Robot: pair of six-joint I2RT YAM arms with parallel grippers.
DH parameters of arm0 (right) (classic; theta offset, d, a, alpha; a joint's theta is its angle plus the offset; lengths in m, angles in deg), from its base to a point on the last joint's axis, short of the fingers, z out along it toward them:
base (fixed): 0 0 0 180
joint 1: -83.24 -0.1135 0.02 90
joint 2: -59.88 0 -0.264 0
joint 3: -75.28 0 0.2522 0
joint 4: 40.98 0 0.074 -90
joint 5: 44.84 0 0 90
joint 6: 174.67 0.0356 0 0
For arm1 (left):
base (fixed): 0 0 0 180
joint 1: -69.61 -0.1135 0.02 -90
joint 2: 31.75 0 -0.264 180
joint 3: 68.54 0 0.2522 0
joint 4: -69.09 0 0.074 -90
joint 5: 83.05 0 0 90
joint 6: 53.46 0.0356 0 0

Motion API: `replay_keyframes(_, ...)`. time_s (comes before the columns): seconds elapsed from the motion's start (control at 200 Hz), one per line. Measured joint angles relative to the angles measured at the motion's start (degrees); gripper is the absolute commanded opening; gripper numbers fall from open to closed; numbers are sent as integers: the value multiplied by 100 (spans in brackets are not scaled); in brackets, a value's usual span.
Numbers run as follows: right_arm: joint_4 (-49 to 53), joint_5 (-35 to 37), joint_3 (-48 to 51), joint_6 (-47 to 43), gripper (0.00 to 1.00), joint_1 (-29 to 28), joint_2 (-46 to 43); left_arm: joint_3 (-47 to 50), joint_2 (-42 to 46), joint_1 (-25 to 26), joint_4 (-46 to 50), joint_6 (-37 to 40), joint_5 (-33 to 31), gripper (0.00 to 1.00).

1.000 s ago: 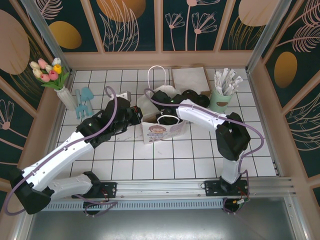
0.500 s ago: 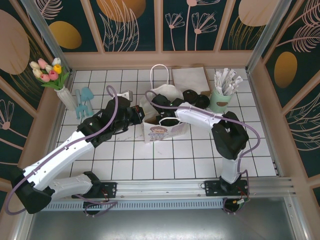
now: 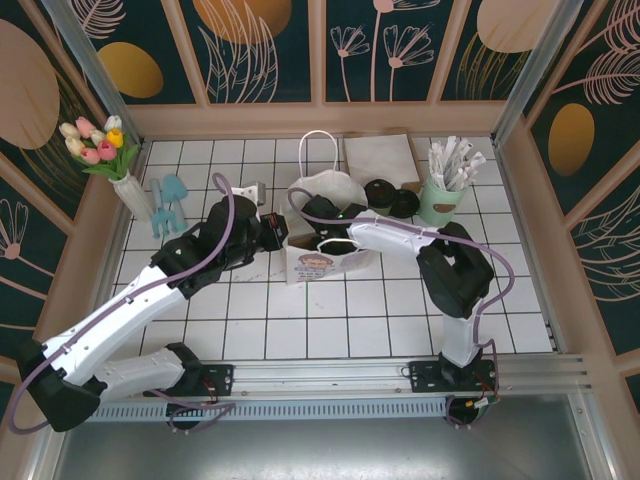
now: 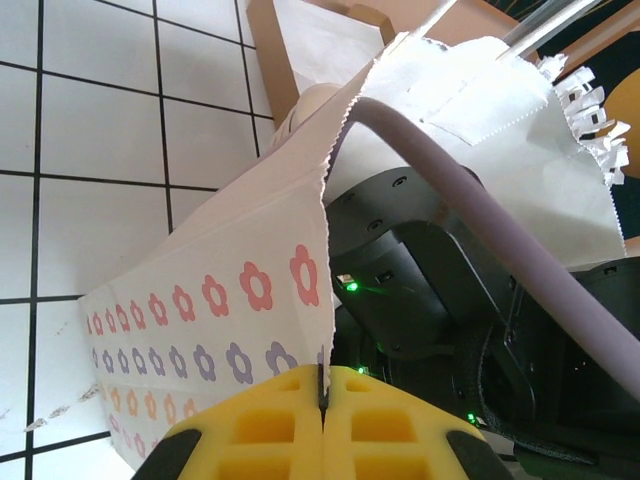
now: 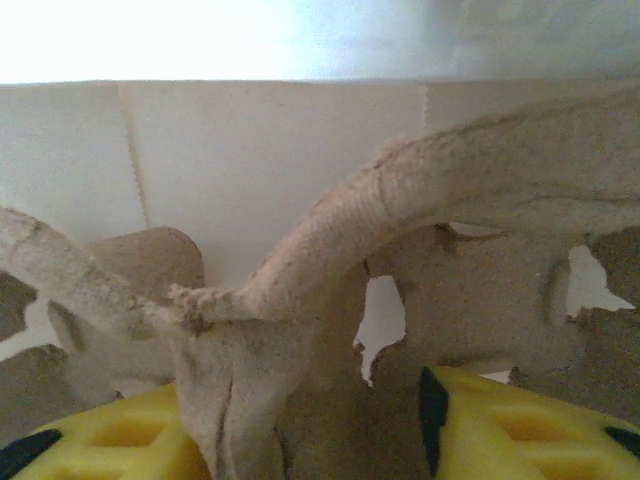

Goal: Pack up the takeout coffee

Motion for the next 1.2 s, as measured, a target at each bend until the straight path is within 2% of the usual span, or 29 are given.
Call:
replay_keyframes(0.145, 37, -74, -160, -306, 64, -50, -68, 11, 103, 0, 2, 52, -98, 0)
replay_keyframes(0.37, 90, -356, -321, -901, 84, -50, -549, 11, 114, 0, 2, 129, -151, 0)
replay_keyframes(0.525, 85, -588, -321, -1495, 84, -50, -811, 11, 109, 0, 4, 219, -151, 0)
replay_keyframes(0.56, 85, -640, -321, -1641, 81, -50, -844, 11, 109, 0, 4, 240, -153, 0)
replay_keyframes(0.621, 87, -763, -321, -1902, 69, -50, -894, 11, 109, 0, 7, 282, -153, 0)
replay_keyframes(0.756, 92, -1062, -286, -2634, 66, -44, -960, 9, 109, 0, 11, 391, -149, 0)
replay_keyframes(0.966, 302, -1384, -278, -3512, 50, -44, -962, -114, 90, -2, 251, 533, -153, 0)
replay_keyframes(1.126, 391, -1510, -273, -3849, 29, -44, -953, -286, 20, -37, 376, 584, -149, 0)
replay_keyframes(1.201, 398, -1502, -229, -3958, 12, -44, -951, -409, -81, -39, 463, 601, -149, 0)
